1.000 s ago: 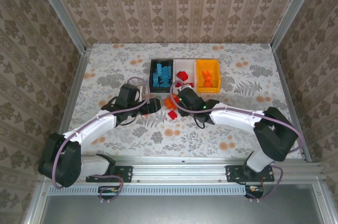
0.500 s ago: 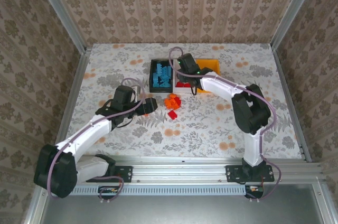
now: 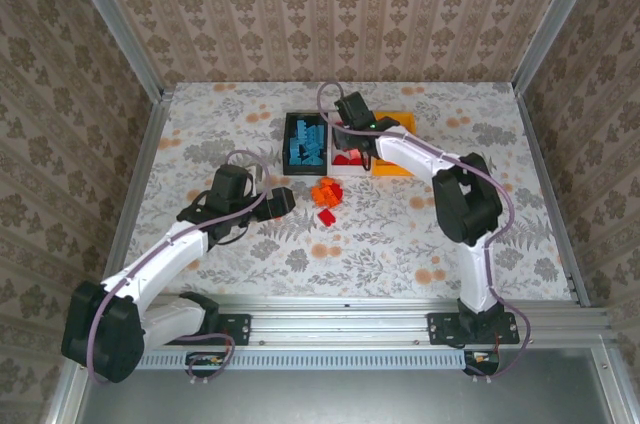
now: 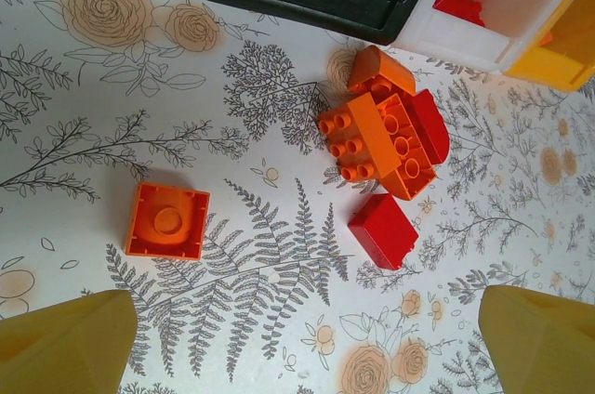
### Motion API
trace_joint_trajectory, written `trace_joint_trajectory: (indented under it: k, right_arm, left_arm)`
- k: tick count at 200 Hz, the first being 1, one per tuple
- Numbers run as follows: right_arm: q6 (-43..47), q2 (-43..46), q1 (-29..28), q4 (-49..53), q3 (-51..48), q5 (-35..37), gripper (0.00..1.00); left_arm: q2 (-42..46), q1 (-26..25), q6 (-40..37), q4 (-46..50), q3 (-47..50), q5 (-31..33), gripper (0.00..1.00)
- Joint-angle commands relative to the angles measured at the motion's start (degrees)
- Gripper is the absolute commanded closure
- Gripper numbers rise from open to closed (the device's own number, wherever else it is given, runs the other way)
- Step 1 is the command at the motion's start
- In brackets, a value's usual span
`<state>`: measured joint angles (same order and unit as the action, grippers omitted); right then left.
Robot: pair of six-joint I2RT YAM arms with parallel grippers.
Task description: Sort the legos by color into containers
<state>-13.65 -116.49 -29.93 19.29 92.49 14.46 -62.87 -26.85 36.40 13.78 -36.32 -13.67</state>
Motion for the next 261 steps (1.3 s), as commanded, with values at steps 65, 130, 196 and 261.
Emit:
trace_joint_trajectory:
  k: [65,130,196,261]
  right_arm:
    - [-9.74,13.72,-18.86,-6.02,-26.36,0.75,0.33]
    - [-9.01,10.04,-20.70,-5.22,-28.33,1.55,0.28]
    - [-6.41,4.64,-20.04,-6.10,-25.09,-0.19,0.48]
    - [-5.93,12.93,-20.89,-4.26,-27.79,1.09,0.68]
  left_arm:
    - [-0.29,3.17,3.86,-3.64,5.38,1.51,0.01]
    - [0.81,3.20,5.77,-7.06,8.83,0.44,0.01]
    - [1.34,3.32,5.02,-5.49,8.09,1.09,0.00]
    - [0.80,3.47,4.86,-5.68,7.75,0.86,0.00]
